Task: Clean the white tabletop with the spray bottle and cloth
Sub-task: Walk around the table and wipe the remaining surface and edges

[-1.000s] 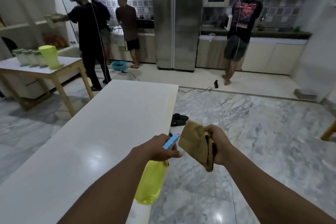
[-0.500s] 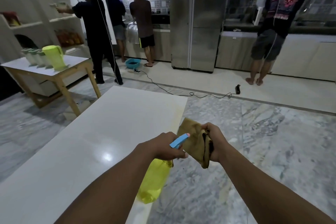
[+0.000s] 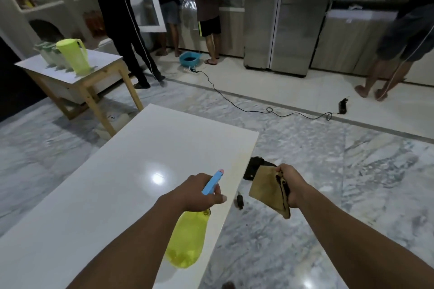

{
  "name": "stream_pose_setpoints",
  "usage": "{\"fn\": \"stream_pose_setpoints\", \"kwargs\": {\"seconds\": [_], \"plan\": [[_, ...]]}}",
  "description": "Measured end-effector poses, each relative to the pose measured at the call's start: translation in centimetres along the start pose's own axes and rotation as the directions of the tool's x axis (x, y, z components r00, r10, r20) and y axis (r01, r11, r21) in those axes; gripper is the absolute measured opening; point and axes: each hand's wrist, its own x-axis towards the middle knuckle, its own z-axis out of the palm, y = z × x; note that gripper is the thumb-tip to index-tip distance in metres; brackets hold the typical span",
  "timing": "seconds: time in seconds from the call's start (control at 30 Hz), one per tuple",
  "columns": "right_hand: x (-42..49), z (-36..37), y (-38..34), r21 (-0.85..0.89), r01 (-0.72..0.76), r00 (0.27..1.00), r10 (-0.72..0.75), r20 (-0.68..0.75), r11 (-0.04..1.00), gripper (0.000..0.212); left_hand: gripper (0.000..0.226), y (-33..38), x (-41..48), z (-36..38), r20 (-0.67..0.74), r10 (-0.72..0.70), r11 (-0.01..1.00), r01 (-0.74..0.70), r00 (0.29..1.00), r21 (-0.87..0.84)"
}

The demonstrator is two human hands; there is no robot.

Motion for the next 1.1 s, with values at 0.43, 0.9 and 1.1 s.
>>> {"fn": "stream_pose_setpoints", "kwargs": {"seconds": [0.43, 0.9, 1.1], "plan": [[21.2, 2.8, -10.9, -0.350, -0.014, 0.971, -0.071, -0.230, 0.937, 0.022, 0.031, -1.0, 10.9, -3.8, -0.057, -0.032, 0.993, 0.025, 0.998, -0.118], [34.7, 8.0, -5.0, -0.990, 0.129, 0.818, -0.557, 0.142, -0.063, 0.066, 0.024, -3.4, 15.8, -4.3, -0.149, -0.194, 0.967, 0.162, 0.970, -0.198], [39.2, 7.3, -5.4, -0.980, 0.191, 0.802, -0.566, 0.190, -0.059, 0.084, 0.025, -3.7, 16.4, -3.4, -0.160, -0.240, 0.952, 0.200, 0.957, -0.233]]}}
